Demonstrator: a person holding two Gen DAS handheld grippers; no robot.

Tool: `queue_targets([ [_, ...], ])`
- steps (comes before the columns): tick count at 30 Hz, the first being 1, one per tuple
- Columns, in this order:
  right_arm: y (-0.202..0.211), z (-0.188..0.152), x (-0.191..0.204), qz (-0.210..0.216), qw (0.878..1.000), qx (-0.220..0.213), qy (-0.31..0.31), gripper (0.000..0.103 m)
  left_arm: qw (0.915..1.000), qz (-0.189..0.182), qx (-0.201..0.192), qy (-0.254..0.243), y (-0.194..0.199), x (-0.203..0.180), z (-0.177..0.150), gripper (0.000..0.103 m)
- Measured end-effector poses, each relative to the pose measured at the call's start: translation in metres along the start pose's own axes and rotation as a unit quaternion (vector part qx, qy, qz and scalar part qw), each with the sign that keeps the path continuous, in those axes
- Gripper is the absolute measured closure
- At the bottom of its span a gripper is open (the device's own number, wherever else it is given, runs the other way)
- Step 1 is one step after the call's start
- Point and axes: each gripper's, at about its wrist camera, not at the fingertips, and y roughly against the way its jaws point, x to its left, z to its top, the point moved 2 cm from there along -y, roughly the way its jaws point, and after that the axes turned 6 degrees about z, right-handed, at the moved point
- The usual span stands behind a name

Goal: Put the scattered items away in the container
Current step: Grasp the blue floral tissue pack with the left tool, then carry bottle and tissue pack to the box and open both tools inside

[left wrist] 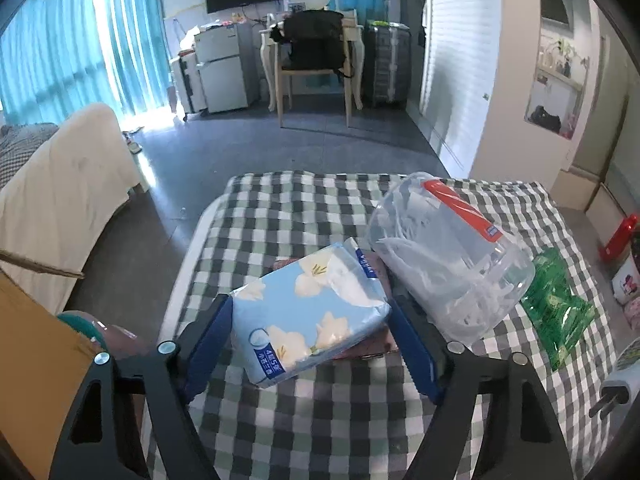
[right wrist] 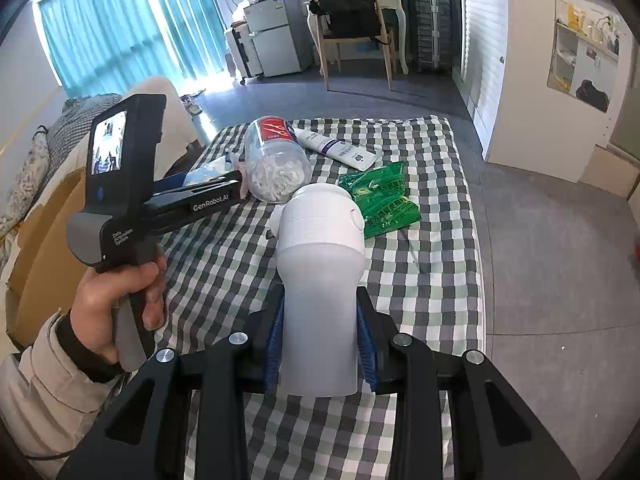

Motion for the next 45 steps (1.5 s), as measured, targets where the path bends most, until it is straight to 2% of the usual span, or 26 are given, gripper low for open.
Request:
queue_targets([
  [9, 0.009, 0.002, 0.011, -0.001, 1.0, -0.006, 0.014, 0.071, 0.9991, 0.002, -0.029, 0.03, 0.049, 0.021, 0.002, 0.027],
  [21, 0.046, 0.002, 0.069, 0.011, 0.998, -0.038, 0.054, 0.071, 0.9937, -0.012, -0.088, 0.069, 0.182, 0.075, -0.009, 0.027],
  [24, 0.052, 0.003, 0.088, 0.016, 0.997, -0.046, 0.065, 0.071, 0.9918, -0.029, -0.096, 0.079, 0.213, 0.093, -0.017, 0.027],
  [31, 0.063, 0.008, 0.137, 0.03, 0.993, -0.059, 0.099, 0.071, 0.9857, -0.008, -0.131, 0.106, 0.276, 0.15, -0.031, 0.027],
  [34, 0.062, 0.012, 0.162, 0.04, 0.99, -0.062, 0.117, 0.071, 0.9836, -0.02, -0.13, 0.123, 0.293, 0.18, -0.038, 0.027],
  [40, 0.044, 0.021, 0.227, 0.07, 0.983, -0.056, 0.16, 0.071, 0.9783, 0.041, -0.143, 0.145, 0.315, 0.24, -0.055, 0.027],
  [45, 0.025, 0.028, 0.279, 0.1, 0.974, -0.047, 0.198, 0.071, 0.9734, 0.085, -0.138, 0.161, 0.32, 0.282, -0.071, 0.027],
])
